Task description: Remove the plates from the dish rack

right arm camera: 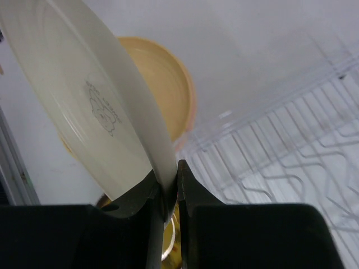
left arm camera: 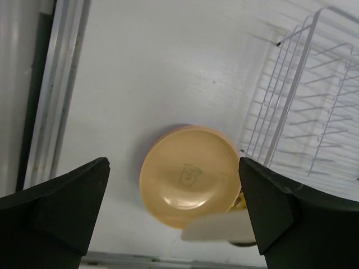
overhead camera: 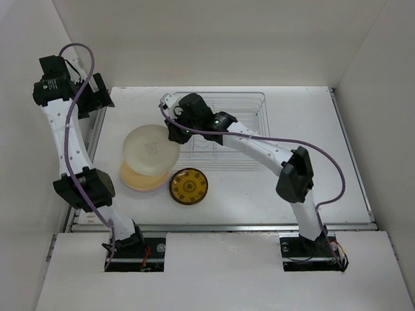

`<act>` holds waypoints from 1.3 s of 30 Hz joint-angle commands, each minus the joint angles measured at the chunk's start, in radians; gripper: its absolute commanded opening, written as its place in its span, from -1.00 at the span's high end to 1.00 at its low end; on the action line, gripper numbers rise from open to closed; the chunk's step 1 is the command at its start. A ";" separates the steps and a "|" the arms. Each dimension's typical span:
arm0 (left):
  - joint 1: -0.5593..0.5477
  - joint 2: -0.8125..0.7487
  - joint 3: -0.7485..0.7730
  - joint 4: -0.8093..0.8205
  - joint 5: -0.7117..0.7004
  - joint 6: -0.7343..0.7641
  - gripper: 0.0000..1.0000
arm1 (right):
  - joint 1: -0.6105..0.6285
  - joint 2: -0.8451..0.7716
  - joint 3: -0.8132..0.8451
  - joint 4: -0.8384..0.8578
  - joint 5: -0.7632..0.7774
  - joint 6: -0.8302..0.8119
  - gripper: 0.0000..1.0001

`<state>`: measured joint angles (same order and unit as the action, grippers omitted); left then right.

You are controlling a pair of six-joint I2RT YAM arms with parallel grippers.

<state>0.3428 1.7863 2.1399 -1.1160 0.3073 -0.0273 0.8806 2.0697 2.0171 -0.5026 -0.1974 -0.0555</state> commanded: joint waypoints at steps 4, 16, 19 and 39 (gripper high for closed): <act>-0.036 -0.243 -0.219 0.062 -0.151 0.056 -1.00 | 0.049 0.165 0.207 0.048 0.018 0.222 1.00; -0.036 -0.311 -0.328 0.024 -0.185 0.079 -1.00 | 0.077 0.277 0.253 0.098 0.164 0.270 1.00; -0.036 -0.301 -0.319 0.015 -0.162 0.079 -1.00 | 0.077 0.288 0.253 0.087 0.207 0.260 0.79; -0.036 -0.292 -0.310 0.008 -0.137 0.099 -1.00 | 0.107 0.213 0.261 0.033 0.233 0.122 -0.83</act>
<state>0.3035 1.4975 1.8126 -1.1103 0.1513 0.0628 0.9916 2.3619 2.2265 -0.4664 -0.0391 0.1047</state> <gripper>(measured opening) 0.997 0.909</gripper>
